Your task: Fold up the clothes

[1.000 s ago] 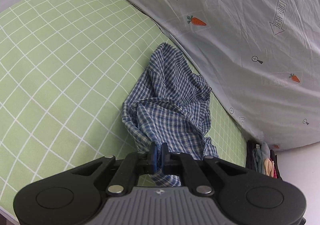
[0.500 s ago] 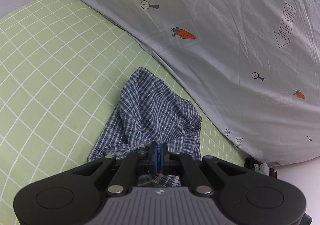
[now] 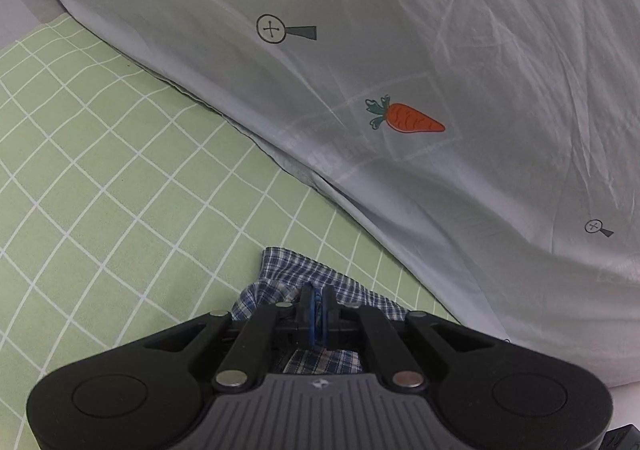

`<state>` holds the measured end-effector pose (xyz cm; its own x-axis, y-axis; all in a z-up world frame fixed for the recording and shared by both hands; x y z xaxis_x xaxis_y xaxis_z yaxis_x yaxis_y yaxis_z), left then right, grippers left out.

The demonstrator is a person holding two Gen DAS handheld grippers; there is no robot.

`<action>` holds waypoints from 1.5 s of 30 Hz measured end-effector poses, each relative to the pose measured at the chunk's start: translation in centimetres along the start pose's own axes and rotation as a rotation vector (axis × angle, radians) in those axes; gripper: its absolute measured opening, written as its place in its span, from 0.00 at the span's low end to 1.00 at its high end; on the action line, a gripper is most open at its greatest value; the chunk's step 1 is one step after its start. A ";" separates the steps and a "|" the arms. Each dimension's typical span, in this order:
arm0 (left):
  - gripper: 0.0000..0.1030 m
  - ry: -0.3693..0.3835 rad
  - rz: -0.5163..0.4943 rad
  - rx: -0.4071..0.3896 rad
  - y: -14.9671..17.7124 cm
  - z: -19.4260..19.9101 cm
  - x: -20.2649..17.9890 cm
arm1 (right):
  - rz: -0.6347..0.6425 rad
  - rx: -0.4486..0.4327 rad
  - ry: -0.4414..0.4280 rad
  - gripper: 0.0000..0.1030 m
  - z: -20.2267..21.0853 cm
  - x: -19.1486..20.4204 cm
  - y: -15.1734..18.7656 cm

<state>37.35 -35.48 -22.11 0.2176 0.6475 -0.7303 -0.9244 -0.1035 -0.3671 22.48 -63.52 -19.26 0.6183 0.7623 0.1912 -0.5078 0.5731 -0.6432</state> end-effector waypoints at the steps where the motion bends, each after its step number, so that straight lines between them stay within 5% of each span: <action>1: 0.06 -0.006 0.008 0.001 -0.3 -0.4 0.5 | 0.005 -0.008 0.025 0.08 -0.5 0.0 -0.2; 3: 0.17 0.000 -0.022 -0.015 -0.8 -0.2 0.7 | 0.019 -0.048 0.068 0.28 -0.3 -0.1 -0.5; 5: 0.48 0.008 -0.091 -0.043 -0.9 1.1 0.5 | 0.032 -0.103 0.074 0.57 0.9 -0.2 -0.4; 7: 0.70 -0.003 -0.150 -0.044 -0.2 2.4 0.5 | 0.053 -0.119 0.055 0.60 2.1 -0.2 0.4; 8: 0.72 -0.004 -0.171 -0.024 0.5 2.8 0.6 | 0.064 -0.106 0.041 0.61 2.3 -0.2 1.1; 11: 0.72 0.010 -0.211 0.050 2.9 3.2 1.0 | 0.086 -0.055 0.018 0.68 2.3 -0.2 3.4; 13: 0.68 0.021 -0.199 0.079 4.3 2.7 1.4 | 0.070 -0.007 -0.006 0.58 1.7 -0.2 4.8; 14: 0.42 0.031 -0.183 0.083 4.8 2.3 1.5 | 0.050 0.019 -0.027 0.20 1.3 -0.2 5.3; 15: 0.20 0.053 -0.174 0.090 5.3 2.1 1.4 | 0.019 0.037 -0.055 0.04 1.2 -0.2 5.6; 16: 0.04 0.063 -0.179 0.099 5.5 2.0 1.0 | -0.001 0.028 -0.067 0.03 1.5 -0.1 5.4; 21: 0.03 0.100 -0.322 -0.045 3.1 3.8 -2.9 | -0.035 -0.122 -0.105 0.03 4.0 0.2 2.1; 23: 0.06 0.082 -0.317 -0.105 1.7 3.5 -3.0 | -0.029 -0.133 -0.071 0.04 3.0 0.0 0.9; 25: 0.11 -0.019 -0.326 -0.102 0.9 2.4 -2.1 | 0.031 -0.127 0.005 0.07 1.3 0.1 0.4; 27: 0.17 -0.121 -0.350 -0.087 0.5 1.9 -1.4 | 0.095 -0.121 0.129 0.27 0.4 -0.1 0.3; 28: 0.29 -0.143 -0.370 -0.083 0.5 2.1 -1.5 | 0.109 -0.140 0.158 0.32 0.8 -0.1 0.4; 30: 0.58 -0.126 -0.403 -0.095 1.2 3.1 -2.2 | 0.113 -0.203 0.164 0.79 2.4 -0.1 0.6; 31: 0.77 -0.116 -0.423 -0.100 1.9 3.6 -2.7 | 0.117 -0.227 0.163 0.88 3.2 0.1 0.9; 32: 0.85 -0.112 -0.445 -0.094 2.7 3.9 -3.1 | 0.130 -0.247 0.150 0.95 3.8 0.4 1.5; 38: 0.91 -0.172 -0.575 0.042 8.1 2.2 -3.0 | 0.193 -0.123 0.090 0.97 3.0 2.0 5.5; 45: 0.92 -0.253 -0.533 0.112 8.8 0.4 1.0 | 0.166 0.000 0.089 1.00 0.3 0.3 7.1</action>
<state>29.31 -35.44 -25.84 0.5921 0.7491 -0.2972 -0.7385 0.3566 -0.5722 18.96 -59.14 -23.54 0.5770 0.8166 0.0162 -0.6069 0.4419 -0.6606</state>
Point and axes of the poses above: each gripper's, at about its wrist camera, not at the fingertips, and z roughly against the way its jaws point, x to its left, y to its underside, the point moved 9 cm from there along -z, roughly the way its jaws point, and after that the axes turned 14 degrees about y, right-handed, at the moved point
